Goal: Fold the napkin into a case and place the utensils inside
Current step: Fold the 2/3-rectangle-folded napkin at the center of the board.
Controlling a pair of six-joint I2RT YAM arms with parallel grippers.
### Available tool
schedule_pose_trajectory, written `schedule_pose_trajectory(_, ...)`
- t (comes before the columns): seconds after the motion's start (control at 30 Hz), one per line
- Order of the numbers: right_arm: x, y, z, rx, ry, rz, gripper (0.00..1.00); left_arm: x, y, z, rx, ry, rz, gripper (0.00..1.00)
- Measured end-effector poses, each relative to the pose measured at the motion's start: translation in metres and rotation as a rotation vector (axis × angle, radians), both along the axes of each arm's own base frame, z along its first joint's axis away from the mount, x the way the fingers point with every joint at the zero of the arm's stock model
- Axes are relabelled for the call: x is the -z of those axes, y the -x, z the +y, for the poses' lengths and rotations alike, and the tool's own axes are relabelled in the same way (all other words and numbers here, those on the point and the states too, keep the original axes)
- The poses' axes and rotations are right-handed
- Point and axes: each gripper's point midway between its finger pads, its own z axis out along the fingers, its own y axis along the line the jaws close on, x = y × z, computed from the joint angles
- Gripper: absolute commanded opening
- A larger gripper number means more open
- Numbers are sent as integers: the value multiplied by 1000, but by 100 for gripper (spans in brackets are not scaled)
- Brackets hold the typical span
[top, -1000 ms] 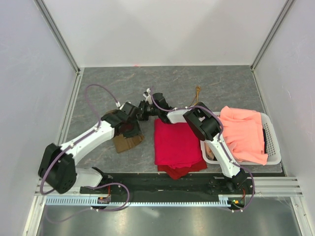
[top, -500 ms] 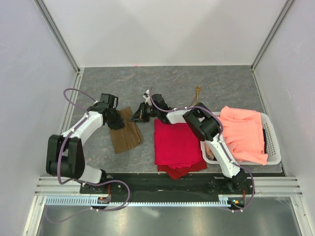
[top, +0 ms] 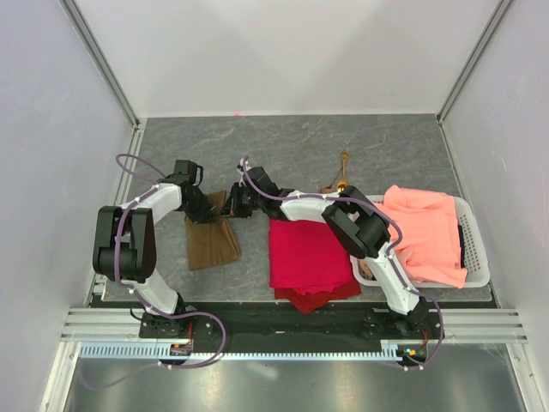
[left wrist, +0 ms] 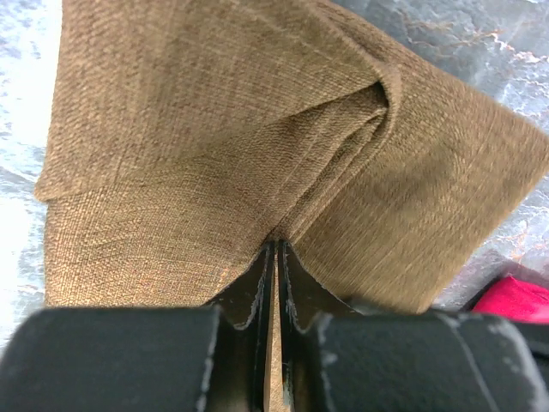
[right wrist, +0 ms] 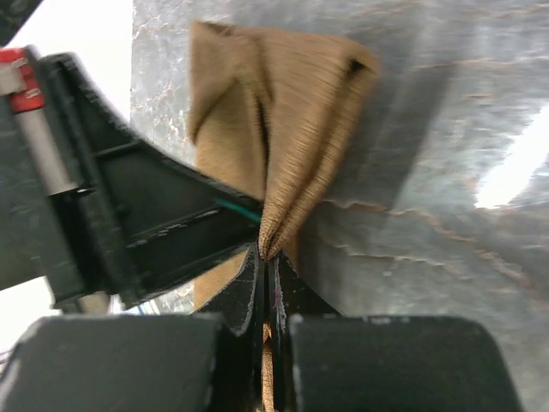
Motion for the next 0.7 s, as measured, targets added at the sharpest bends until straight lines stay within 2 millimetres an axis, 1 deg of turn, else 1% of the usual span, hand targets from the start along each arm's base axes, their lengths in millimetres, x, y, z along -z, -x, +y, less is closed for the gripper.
schedule_pose_trajectory(0.1, -5, 2, 4, 6, 20, -23, 0, 0, -1, -1, 6, 2, -4, 9)
schedule_pose_trajectory(0.27, 0, 0, 2, 31, 61, -26, 0, -2, -1, 2, 7, 3, -11, 9)
schedule_pose_trajectory(0.47, 7, -4, -4, 56, 104, -36, 0, -8, -4, 19, -25, 2, -20, 9)
schedule_pose_trajectory(0.57, 9, -4, -5, 57, 119, -49, 0, -13, -9, 24, -31, -1, -35, 9)
schedule_pose_trajectory(0.7, 9, -4, -6, 49, 133, -62, 0, -15, -19, 23, -29, 10, -53, 9)
